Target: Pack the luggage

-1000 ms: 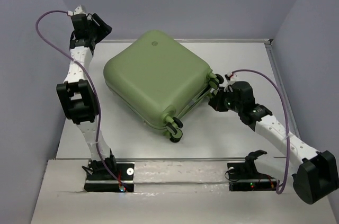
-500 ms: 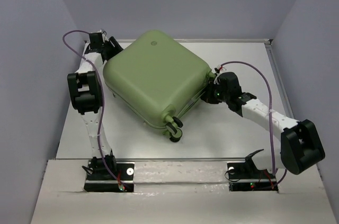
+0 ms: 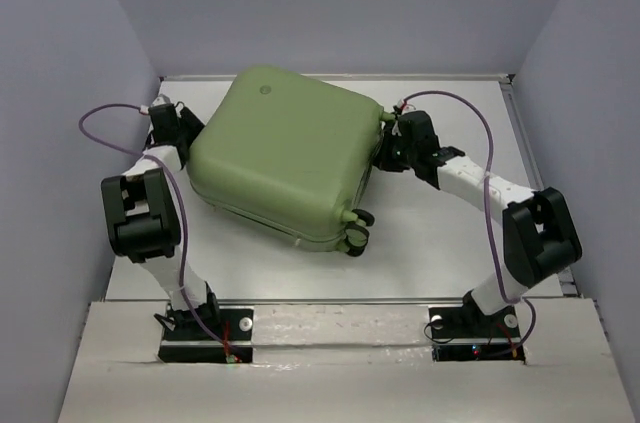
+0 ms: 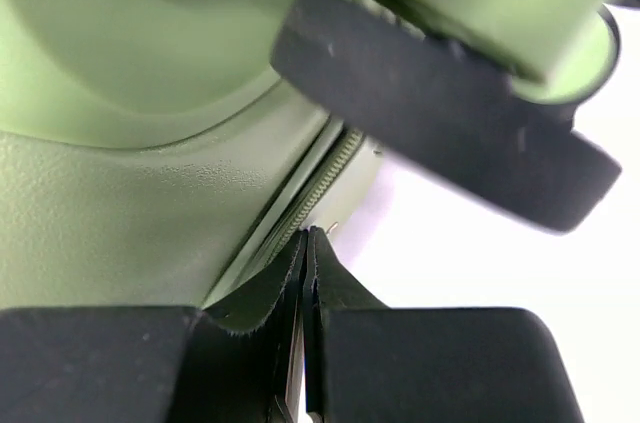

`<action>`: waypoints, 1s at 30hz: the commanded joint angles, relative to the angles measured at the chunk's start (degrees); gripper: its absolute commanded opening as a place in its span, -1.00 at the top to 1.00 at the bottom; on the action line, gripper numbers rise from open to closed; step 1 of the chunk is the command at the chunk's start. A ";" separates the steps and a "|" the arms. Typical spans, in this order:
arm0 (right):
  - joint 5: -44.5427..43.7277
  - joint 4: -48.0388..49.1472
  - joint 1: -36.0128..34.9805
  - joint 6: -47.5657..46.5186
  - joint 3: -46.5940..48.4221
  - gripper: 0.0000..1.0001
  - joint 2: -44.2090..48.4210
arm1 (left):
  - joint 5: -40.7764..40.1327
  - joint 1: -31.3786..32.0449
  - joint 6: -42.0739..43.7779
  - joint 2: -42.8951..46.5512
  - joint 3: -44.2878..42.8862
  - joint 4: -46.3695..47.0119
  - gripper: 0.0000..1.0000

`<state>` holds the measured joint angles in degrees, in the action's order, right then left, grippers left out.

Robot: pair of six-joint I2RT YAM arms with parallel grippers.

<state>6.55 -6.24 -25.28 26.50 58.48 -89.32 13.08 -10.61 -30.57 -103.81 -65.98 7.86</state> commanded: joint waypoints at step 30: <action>23.86 -5.39 5.51 -8.84 30.16 0.00 0.65 | -0.78 27.22 -10.48 64.79 43.83 -3.20 -0.26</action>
<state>25.45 -18.39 -18.46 16.58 102.85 -105.12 9.85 15.53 -39.13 -40.27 -21.87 -5.26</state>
